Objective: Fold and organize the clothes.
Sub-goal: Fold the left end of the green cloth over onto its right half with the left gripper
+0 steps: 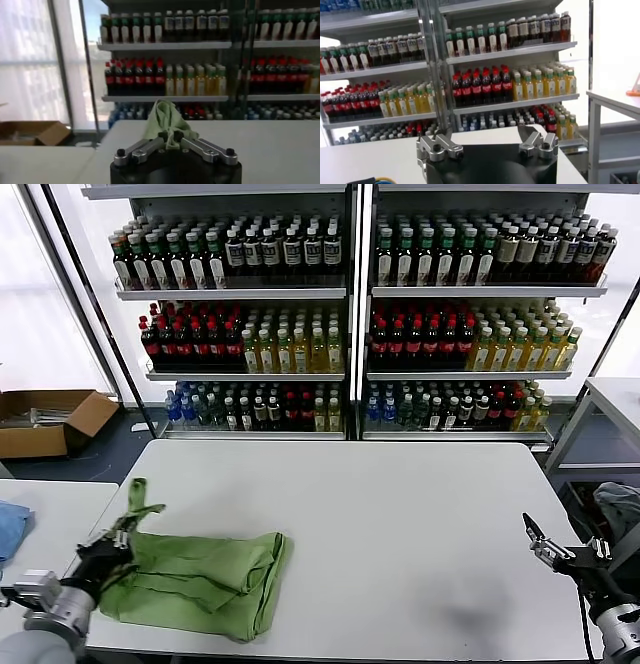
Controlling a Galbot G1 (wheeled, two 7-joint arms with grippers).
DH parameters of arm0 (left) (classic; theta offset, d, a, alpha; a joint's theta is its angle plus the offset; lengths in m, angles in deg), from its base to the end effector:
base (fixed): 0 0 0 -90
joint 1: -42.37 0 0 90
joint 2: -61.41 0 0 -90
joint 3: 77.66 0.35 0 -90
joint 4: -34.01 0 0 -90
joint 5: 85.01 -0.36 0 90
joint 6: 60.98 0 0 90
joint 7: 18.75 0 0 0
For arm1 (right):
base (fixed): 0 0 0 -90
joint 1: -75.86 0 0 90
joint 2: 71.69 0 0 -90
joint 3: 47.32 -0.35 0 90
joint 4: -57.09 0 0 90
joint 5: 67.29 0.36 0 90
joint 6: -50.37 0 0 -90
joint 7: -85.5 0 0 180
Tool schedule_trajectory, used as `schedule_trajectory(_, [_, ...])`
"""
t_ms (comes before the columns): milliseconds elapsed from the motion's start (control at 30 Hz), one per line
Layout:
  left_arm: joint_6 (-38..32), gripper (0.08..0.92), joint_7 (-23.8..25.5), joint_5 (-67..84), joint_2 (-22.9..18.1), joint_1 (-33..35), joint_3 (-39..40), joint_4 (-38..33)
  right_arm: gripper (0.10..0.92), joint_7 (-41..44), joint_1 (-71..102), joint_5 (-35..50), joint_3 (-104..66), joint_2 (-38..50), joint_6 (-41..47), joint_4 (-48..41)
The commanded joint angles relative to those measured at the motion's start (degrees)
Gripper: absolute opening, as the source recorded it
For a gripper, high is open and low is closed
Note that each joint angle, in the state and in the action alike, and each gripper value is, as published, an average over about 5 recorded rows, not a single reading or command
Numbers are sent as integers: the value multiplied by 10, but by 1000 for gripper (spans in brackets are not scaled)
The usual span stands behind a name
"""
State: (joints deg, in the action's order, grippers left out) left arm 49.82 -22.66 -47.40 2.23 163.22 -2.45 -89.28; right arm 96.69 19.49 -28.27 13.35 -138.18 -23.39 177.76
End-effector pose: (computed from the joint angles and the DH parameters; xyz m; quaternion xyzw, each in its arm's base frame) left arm 0.2029 0.1441 -0.2278 -0.0221 -0.9896 0.0196 0.1410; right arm 0.1738 -0.2054 -0.2262 0.0131 -0.9956 -0.0550 0.0753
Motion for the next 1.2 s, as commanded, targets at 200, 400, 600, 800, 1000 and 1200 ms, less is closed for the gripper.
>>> schedule_trajectory(200, [25,104,-19,-48,-116,-4,199,-38,823,1,0,-9,5,-10,0,-1])
schedule_trajectory(400, [37,104,-17,-96,-138,-5,244,-19,823,2,-1,-11,6,-9,0,-1])
schedule_trajectory(600, [50,110,-25,-122,-156,-5,262,-15,823,2,-1,-11,6,-10,0,1])
schedule_trajectory(800, [55,247,-18,-120,-155,21,239,-94,823,2,-1,-11,5,-10,0,3])
schedule_trajectory(1000, [64,420,-15,-38,-115,21,95,-147,823,2,0,-9,5,-12,0,6])
schedule_trajectory(1200, [54,594,25,17,-37,10,-74,-10,823,4,4,-10,12,-14,-3,7])
